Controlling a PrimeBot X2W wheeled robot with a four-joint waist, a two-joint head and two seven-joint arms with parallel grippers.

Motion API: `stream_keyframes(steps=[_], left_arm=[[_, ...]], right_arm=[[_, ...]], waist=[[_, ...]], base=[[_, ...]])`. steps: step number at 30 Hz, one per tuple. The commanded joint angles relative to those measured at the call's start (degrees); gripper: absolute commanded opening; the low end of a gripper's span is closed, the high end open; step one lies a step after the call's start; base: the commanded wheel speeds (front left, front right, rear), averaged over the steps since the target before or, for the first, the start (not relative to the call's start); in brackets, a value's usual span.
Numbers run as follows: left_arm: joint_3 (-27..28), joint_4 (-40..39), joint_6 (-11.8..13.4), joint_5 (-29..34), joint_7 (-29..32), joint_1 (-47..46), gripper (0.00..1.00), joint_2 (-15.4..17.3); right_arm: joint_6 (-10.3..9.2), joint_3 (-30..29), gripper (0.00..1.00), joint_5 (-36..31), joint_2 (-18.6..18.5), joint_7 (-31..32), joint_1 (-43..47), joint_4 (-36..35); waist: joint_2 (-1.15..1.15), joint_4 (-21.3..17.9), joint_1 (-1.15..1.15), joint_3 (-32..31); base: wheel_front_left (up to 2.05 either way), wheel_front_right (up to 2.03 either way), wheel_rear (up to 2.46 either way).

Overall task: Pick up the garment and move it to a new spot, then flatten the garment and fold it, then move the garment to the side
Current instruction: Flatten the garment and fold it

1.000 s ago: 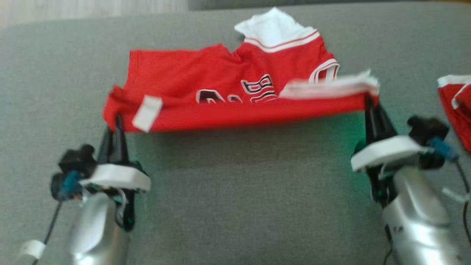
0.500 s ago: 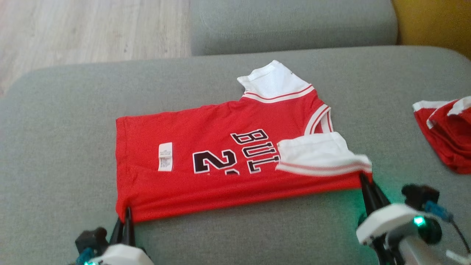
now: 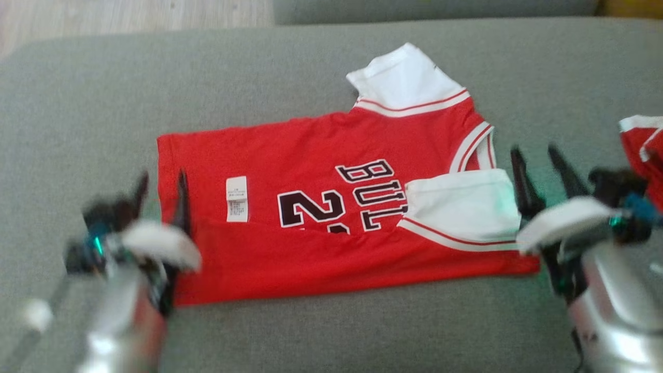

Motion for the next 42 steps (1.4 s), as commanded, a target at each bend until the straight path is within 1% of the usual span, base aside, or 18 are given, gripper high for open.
stream_keyframes(steps=[1, 4, 6, 10, 15, 19, 20, 21, 22, 23, 26, 32, 38, 42], left_arm=[[0.16, -0.28, -0.43, 0.44, 2.74, -5.93, 1.0, 3.83], [-2.75, 1.55, -0.61, -0.51, 8.35, -12.64, 1.0, 6.9], [-5.37, 2.67, -0.64, -2.67, 11.87, -15.74, 1.0, 8.54], [-10.54, 2.95, -0.65, -7.74, 15.94, -19.16, 1.0, 11.1], [-14.96, 2.92, -0.66, -12.23, 16.14, -20.89, 1.0, 13.57], [-17.63, 3.28, -0.66, -14.86, 14.69, -22.25, 1.0, 13.29], [-18.78, 3.08, -0.66, -15.59, 14.6, -22.44, 0.93, 13.09], [-20.26, 2.63, -0.66, -16.4, 14.7, -22.56, 0.16, 12.86], [-21.62, 2.12, -0.66, -17.26, 14.78, -22.75, 0.0, 12.78], [-21.62, 2.12, -0.66, -17.26, 14.78, -22.75, 0.0, 12.78], [-25.39, -0.17, -0.66, -19.98, 14.49, -23.83, 0.0, 12.49], [-31.25, -3.2, -0.67, -21.86, 10.93, -27.6, 0.0, 11.96], [-35.34, -4.3, -0.67, -22.44, 5.38, -31.34, 0.0, 8.68], [-38.1, -3.54, -0.67, -23.8, 3.87, -32.5, 0.0, 6.89]], right_arm=[[0.39, 1.31, 1.0, -1.52, -1.09, 0.66, -3.88, -2.79], [0.39, 2.32, 1.0, -2.62, -0.99, 2.14, -8.53, -3.79], [0.39, 3.33, 1.0, -3.1, -1.0, 2.77, -11.18, -3.9], [0.39, 5.27, 1.0, -3.12, -0.95, 3.1, -15.07, -3.92], [0.39, 6.78, 1.0, -2.75, -1.55, 2.85, -18.28, -3.56], [0.39, 8.01, 1.0, -2.31, -2.41, 3.76, -20.71, -2.81], [0.39, 8.32, 1.0, -2.17, -2.7, 4.34, -21.58, -2.39], [0.39, 8.62, 1.0, -2.1, -3.07, 5.17, -22.57, -1.74], [0.39, 9.03, 1.0, -2.25, -3.6, 6.21, -23.7, -0.97], [0.39, 9.03, 1.0, -2.25, -3.6, 6.21, -23.7, -0.97], [0.39, 9.93, 1.0, -2.25, -4.74, 9.39, -27.41, 1.64], [0.39, 10.71, 1.0, -3.29, -7.27, 14.87, -35.4, 9.62], [0.39, 9.27, 1.0, -5.79, -9.1, 18.88, -42.26, 19.75], [0.39, 9.19, 1.0, -7.62, -9.7, 21.56, -44.92, 25.43]], waist=[[0.0, 0.86, -0.01, 2.9], [0.0, 0.96, -0.01, 5.71], [0.0, 0.98, -0.01, 7.37], [0.0, 1.11, -0.01, 10.13], [0.0, 1.54, -0.01, 12.88], [0.0, 2.44, -0.01, 14.55], [0.0, 2.73, -0.01, 14.93], [0.0, 3.09, -0.01, 15.26], [0.0, 3.6, -0.01, 15.63], [0.0, 3.6, -0.01, 15.63], [0.0, 5.65, -0.01, 16.7], [0.0, 11.36, -0.01, 18.38], [0.0, 17.1, -0.01, 19.77], [0.0, 19.14, -0.01, 20.26]], base=[[0.0, 0.0, 0.0], [0.0, 0.0, 0.0], [0.0, 0.0, 0.0], [0.0, 0.0, 0.0], [0.0, 0.0, 0.0], [0.0, 0.0, 0.0], [0.0, 0.0, 0.0], [0.0, 0.0, 0.0], [0.0, 0.0, 0.0], [0.0, 0.0, 0.0], [0.0, 0.0, 0.0], [0.0, 0.0, 0.0], [0.0, 0.0, 0.0], [0.0, 0.0, 0.0]])
